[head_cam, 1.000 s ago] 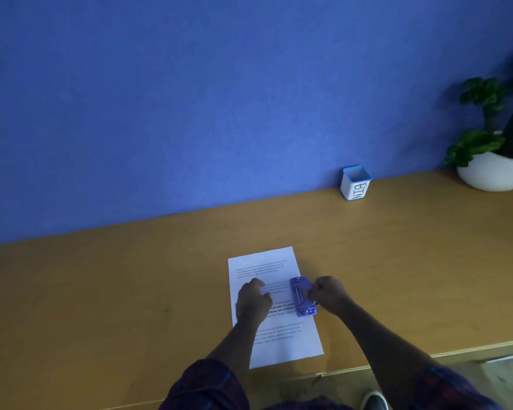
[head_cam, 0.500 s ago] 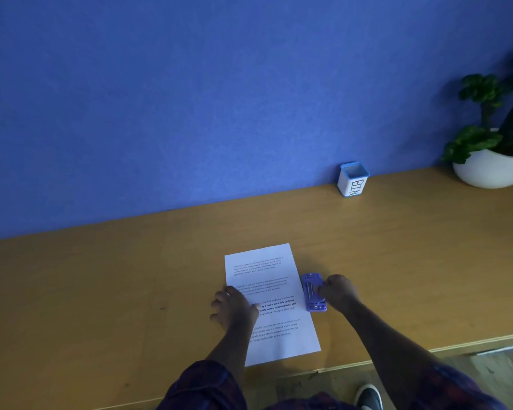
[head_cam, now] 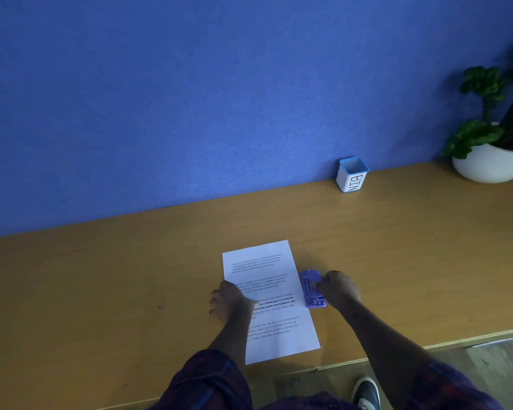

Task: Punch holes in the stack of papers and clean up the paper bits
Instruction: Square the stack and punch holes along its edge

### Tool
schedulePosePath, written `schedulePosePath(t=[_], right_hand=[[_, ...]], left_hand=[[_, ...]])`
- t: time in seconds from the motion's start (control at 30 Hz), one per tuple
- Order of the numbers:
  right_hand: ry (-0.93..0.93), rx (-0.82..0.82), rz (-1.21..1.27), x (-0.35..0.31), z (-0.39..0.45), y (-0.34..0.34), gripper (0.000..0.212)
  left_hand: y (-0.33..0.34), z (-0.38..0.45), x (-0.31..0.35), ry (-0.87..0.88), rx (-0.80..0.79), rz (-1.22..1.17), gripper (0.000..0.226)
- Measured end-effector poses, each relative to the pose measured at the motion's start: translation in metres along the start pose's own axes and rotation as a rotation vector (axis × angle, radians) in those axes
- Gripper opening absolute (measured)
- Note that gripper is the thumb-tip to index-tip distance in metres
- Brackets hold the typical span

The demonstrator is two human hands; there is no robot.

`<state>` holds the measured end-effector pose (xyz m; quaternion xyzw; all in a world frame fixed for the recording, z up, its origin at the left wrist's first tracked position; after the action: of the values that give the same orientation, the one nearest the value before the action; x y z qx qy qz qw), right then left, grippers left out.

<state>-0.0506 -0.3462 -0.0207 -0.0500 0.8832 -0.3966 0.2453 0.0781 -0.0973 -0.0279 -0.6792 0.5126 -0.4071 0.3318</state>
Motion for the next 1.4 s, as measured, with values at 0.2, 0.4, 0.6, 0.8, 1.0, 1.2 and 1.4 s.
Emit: schedulePosePath(t=[0.2,0.4,0.6,0.8,1.0,1.2,1.4], right_hand=[[-0.005,0.000,-0.013,-0.001,0.001,0.000,0.017],[-0.017,0.012,-0.006,0.001,0.001,0.001,0.017],[-0.034,0.019,-0.025,0.000,0.001,0.002,0.018],[-0.052,0.033,-0.022,0.000,0.001,0.003,0.017],[-0.069,0.042,0.008,0.002,0.000,0.001,0.010],[-0.089,0.069,0.008,0.001,0.001,0.000,0.016],[-0.125,0.091,-0.002,-0.001,0.002,-0.002,0.016]], left_hand=[[-0.001,0.004,-0.005,-0.044,0.004,-0.075,0.104],[-0.003,0.004,-0.007,-0.034,0.008,-0.065,0.104],[-0.005,0.004,-0.007,-0.010,0.012,-0.087,0.103],[-0.006,-0.003,-0.010,0.077,-0.002,-0.138,0.087],[-0.010,-0.008,-0.014,0.145,-0.036,-0.273,0.077],[-0.013,0.000,-0.028,0.172,-0.060,-0.536,0.043],[-0.011,0.009,-0.042,0.173,-0.122,-0.597,0.024]])
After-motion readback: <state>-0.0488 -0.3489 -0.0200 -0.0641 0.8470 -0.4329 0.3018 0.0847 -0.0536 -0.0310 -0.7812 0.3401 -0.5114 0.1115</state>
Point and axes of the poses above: each hand's wrist, its own z-axis towards the middle knuckle, its own y-axis out of the palm, x = y × z, the point moved 5 cm from there along z, towards the middle knuckle, and after that the axes turned 7 degrees about y, right-handed, at the moved point
